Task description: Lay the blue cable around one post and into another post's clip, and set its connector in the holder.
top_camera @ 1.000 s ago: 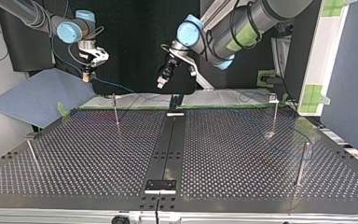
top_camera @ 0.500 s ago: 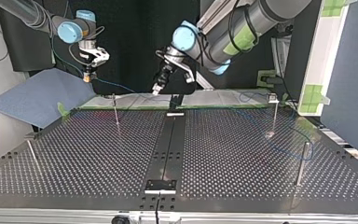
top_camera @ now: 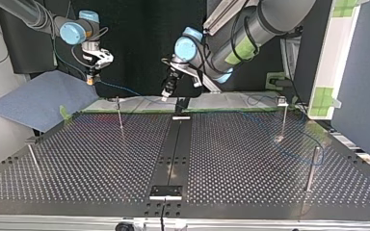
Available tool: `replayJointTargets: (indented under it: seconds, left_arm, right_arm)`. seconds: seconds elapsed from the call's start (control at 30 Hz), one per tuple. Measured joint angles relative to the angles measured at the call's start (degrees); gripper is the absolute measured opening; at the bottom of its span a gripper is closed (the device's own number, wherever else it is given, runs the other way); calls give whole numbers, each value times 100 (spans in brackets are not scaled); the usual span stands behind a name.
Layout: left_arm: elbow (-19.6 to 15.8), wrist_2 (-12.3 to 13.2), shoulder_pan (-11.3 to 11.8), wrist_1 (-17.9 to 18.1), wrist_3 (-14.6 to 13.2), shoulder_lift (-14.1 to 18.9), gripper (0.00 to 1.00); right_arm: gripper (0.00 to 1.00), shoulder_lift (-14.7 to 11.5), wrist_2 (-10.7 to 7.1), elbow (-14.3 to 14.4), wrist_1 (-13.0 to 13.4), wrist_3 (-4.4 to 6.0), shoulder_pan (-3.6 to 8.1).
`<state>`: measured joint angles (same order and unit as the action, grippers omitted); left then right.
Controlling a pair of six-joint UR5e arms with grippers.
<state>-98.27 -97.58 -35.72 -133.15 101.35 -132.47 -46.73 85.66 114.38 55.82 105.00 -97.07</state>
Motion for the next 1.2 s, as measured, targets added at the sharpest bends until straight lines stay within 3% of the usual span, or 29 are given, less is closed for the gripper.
replayJointTargets:
  seconds: [0.23,0.43,0.87,1.2]
  left_arm:
    - [191,-52,19,-382,48,-386,100]
    - [239,-61,2,-447,30,-622,100]
    - [512,-37,-31,-552,93,-666,100]
    - [572,-321,23,-682,131,-668,100]
  right_arm:
    - [0,0,4,-1,11,1,0]
    - [0,0,-4,-3,11,-1,0]
    - [0,1,-14,-5,9,-1,0]
    - [0,0,-21,-6,9,-4,-12]
